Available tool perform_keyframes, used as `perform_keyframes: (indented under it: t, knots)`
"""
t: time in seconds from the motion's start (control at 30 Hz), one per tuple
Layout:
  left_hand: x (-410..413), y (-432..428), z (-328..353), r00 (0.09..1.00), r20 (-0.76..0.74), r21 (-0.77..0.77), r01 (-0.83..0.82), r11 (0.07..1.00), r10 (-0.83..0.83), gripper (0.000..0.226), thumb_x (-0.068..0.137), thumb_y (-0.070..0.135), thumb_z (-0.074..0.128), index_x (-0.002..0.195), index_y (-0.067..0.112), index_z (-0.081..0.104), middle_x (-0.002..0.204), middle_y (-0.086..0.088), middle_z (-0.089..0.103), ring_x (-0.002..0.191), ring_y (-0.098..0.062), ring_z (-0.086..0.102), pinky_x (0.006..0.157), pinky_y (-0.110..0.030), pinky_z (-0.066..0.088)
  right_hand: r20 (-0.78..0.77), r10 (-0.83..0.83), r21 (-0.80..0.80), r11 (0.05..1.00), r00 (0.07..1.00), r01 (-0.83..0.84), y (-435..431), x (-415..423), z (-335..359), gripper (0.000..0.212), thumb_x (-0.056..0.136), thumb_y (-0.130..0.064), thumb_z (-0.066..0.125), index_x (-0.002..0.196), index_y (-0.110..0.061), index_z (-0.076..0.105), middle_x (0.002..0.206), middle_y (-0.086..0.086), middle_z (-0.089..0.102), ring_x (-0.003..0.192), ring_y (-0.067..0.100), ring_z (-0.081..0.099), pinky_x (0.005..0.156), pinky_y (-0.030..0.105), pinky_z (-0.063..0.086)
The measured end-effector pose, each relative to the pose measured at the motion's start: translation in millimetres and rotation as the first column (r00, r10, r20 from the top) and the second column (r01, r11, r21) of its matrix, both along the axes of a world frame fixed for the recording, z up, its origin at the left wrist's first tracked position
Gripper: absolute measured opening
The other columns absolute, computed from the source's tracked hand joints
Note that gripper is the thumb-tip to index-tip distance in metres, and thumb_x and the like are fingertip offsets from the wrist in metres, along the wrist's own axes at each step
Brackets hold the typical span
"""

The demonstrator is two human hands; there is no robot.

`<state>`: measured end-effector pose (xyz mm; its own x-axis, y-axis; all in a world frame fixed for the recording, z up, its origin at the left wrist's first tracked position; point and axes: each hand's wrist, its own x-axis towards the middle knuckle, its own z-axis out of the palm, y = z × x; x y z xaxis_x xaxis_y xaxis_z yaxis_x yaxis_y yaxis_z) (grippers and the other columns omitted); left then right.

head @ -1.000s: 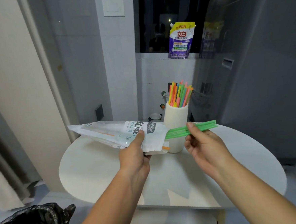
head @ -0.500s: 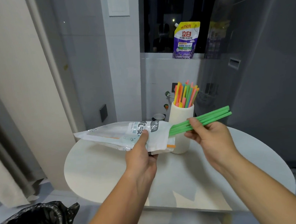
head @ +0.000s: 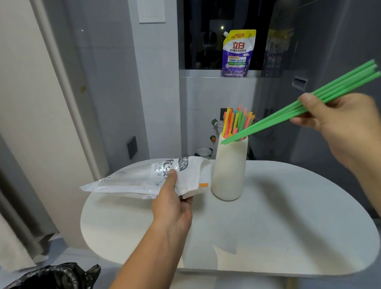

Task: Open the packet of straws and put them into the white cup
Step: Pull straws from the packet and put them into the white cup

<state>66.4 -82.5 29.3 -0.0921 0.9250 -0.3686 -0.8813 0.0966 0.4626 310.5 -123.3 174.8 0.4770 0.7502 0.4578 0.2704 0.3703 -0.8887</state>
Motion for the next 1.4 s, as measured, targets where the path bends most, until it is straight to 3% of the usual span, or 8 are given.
perform_keyframes:
  t: [0.17,0.4,0.53,0.7,0.83,1.2,1.4]
  knots:
    - [4.4,-2.1,0.3,1.0,-0.009,-0.008,0.015,1.0,-0.015,0.043,0.097,0.009,0.07,0.139,0.008,0.062,0.125,-0.007,0.076,0.093,-0.017,0.077,0.061,-0.029,0.065,0.141,-0.075,-0.002,0.997,0.987,0.076,1.4,7.6,17.0,0.012,0.095,-0.02,0.067,0.086,-0.012,0.068,0.086,0.004,0.073,0.07,0.014,0.076,0.076,0.028,0.062]
    - [5.0,-3.3,1.5,1.0,-0.02,0.001,0.019,1.0,-0.019,0.043,0.097,0.009,0.07,0.139,0.009,0.062,0.125,-0.006,0.076,0.096,-0.017,0.076,0.069,-0.031,0.066,0.246,-0.113,0.008,0.993,0.963,0.114,3.3,9.3,27.0,0.01,0.094,-0.022,0.067,0.085,-0.018,0.068,0.085,0.001,0.074,0.069,0.013,0.076,0.077,0.033,0.062]
    - [5.2,-4.7,1.6,0.999,-0.021,0.004,0.024,1.0,-0.024,0.043,0.097,0.01,0.071,0.139,0.01,0.062,0.124,-0.005,0.077,0.098,-0.017,0.077,0.077,-0.034,0.065,0.298,-0.106,-0.023,0.993,0.949,0.119,8.8,7.0,31.1,0.01,0.095,-0.025,0.067,0.093,-0.017,0.071,0.088,0.0,0.075,0.068,0.009,0.076,0.072,0.028,0.059]
    - [6.1,-5.2,2.6,1.0,-0.017,0.003,0.015,1.0,-0.014,0.045,0.096,0.009,0.07,0.141,0.009,0.061,0.126,-0.007,0.076,0.098,-0.018,0.076,0.068,-0.031,0.066,0.35,-0.078,-0.067,0.992,0.934,0.108,21.3,0.0,34.3,0.013,0.095,-0.026,0.067,0.083,-0.022,0.067,0.087,0.0,0.075,0.067,0.009,0.075,0.073,0.031,0.06]
    - [6.1,-5.7,3.6,1.0,-0.017,0.008,0.008,1.0,-0.008,0.045,0.097,0.009,0.07,0.142,0.009,0.061,0.127,-0.007,0.075,0.098,-0.017,0.076,0.063,-0.029,0.066,0.375,-0.068,-0.076,0.992,0.924,0.104,28.1,-6.9,39.7,0.009,0.095,-0.027,0.066,0.093,-0.018,0.069,0.089,0.002,0.074,0.072,0.014,0.075,0.075,0.032,0.061]
    - [5.6,-6.3,3.9,1.0,-0.018,0.009,0.013,1.0,-0.013,0.046,0.097,0.009,0.069,0.142,0.009,0.06,0.127,-0.007,0.075,0.099,-0.018,0.076,0.065,-0.031,0.066,0.434,-0.066,-0.104,0.987,0.899,0.123,37.2,-9.2,49.8,0.016,0.095,-0.028,0.066,0.104,-0.015,0.07,0.094,0.006,0.074,0.076,0.015,0.074,0.075,0.031,0.059]
    - [6.5,-6.4,4.5,1.0,-0.02,0.0,0.009,1.0,-0.009,0.046,0.096,0.007,0.07,0.141,0.011,0.061,0.125,-0.006,0.076,0.091,-0.017,0.077,0.063,-0.032,0.066,0.438,-0.068,-0.113,0.985,0.897,0.13,40.5,-9.3,48.8,0.014,0.094,-0.03,0.067,0.1,-0.018,0.07,0.093,0.004,0.075,0.076,0.017,0.075,0.082,0.04,0.062]
